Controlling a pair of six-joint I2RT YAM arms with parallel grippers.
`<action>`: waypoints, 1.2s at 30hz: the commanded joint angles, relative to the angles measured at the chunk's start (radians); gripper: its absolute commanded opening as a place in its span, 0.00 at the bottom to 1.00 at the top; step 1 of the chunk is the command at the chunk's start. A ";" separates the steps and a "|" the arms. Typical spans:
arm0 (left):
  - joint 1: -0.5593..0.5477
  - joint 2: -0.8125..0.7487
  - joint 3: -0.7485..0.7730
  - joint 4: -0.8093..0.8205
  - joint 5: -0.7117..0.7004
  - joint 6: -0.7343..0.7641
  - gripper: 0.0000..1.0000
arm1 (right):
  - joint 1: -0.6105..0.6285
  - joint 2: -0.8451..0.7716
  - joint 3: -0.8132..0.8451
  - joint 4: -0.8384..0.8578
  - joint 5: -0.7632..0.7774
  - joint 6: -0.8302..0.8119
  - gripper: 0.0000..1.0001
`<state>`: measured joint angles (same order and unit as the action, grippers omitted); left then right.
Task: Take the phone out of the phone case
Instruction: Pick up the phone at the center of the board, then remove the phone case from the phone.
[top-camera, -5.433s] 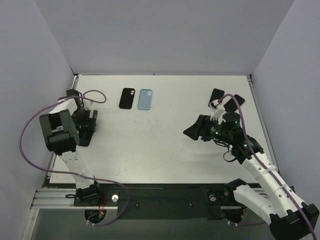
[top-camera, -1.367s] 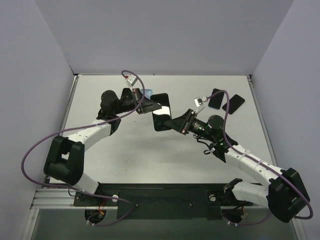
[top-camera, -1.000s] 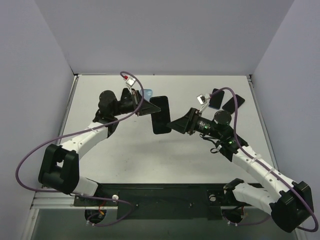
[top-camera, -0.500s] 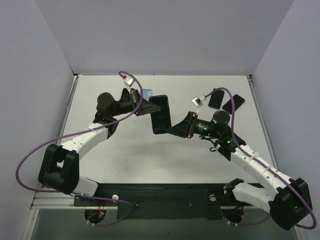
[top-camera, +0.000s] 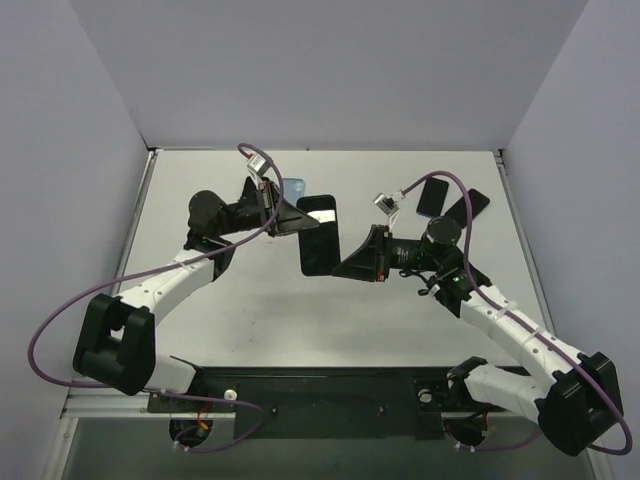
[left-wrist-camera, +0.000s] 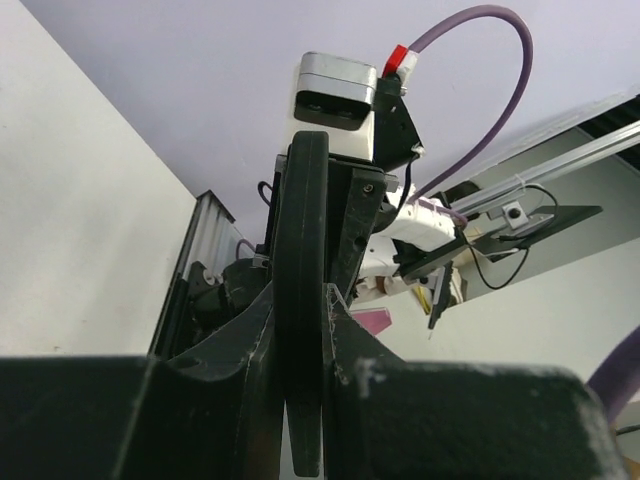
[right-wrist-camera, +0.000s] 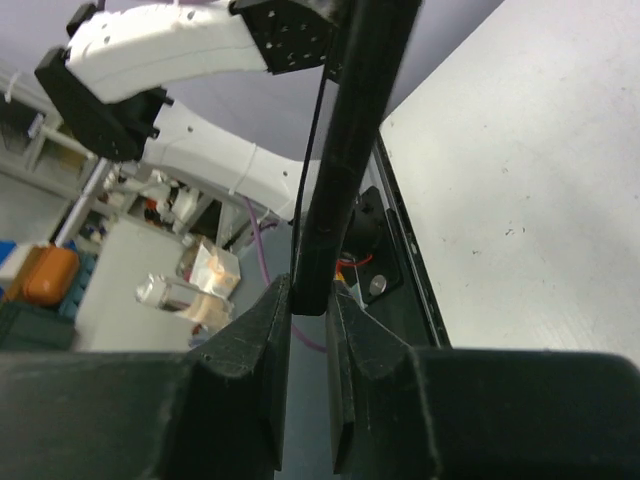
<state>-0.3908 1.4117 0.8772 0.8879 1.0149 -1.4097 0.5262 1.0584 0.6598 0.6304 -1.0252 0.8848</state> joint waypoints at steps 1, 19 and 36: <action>-0.005 -0.063 -0.001 0.211 -0.018 -0.231 0.00 | 0.050 -0.028 0.115 -0.151 -0.167 -0.275 0.00; -0.019 -0.089 -0.035 0.548 -0.072 -0.643 0.00 | 0.103 0.184 0.440 -0.703 0.013 -0.855 0.00; -0.091 -0.086 -0.133 0.481 -0.268 -0.456 0.00 | 0.084 0.118 0.149 -0.084 0.640 0.170 0.00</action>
<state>-0.3740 1.3968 0.7628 1.2152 0.7670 -1.7420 0.6060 1.1156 0.7925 0.4225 -0.6804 1.0050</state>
